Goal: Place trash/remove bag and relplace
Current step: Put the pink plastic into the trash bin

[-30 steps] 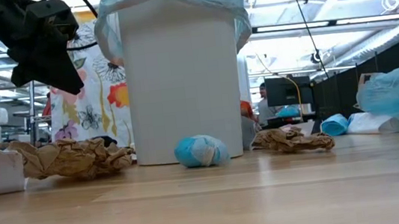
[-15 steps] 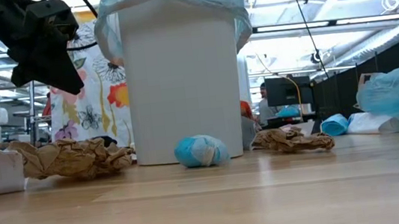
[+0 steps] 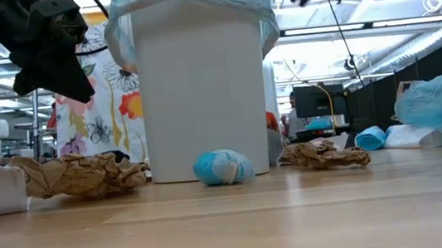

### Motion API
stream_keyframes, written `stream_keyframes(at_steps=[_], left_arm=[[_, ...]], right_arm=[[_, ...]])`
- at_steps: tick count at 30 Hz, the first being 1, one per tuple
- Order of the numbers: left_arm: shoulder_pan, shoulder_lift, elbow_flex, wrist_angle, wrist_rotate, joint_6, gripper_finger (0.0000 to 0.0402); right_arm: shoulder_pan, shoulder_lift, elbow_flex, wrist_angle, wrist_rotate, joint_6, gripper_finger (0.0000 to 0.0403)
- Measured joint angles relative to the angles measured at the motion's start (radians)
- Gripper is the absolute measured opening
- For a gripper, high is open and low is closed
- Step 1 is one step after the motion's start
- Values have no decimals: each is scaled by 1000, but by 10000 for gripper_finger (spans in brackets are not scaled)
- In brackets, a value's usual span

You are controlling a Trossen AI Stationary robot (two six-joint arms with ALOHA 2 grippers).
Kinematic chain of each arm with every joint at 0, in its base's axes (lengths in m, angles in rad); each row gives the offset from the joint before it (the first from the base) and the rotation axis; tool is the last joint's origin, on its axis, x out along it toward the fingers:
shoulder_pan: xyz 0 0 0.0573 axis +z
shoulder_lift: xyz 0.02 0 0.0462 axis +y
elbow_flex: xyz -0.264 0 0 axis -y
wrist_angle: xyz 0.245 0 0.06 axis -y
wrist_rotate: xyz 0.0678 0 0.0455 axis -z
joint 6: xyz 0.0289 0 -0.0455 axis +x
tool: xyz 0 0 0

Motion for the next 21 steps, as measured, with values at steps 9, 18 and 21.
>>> stream_keyframes(at_steps=[9,18,21], left_arm=[[0,0,0,-1,-18,-19,90],[0,0,0,-1,-25,-19,90],[0,0,0,-1,-25,-19,90]], right_arm=[[-152,37,-281,80,-151,60,139],[-163,55,-620,470,-376,201,139],[-153,54,-689,541,-385,254,139]])
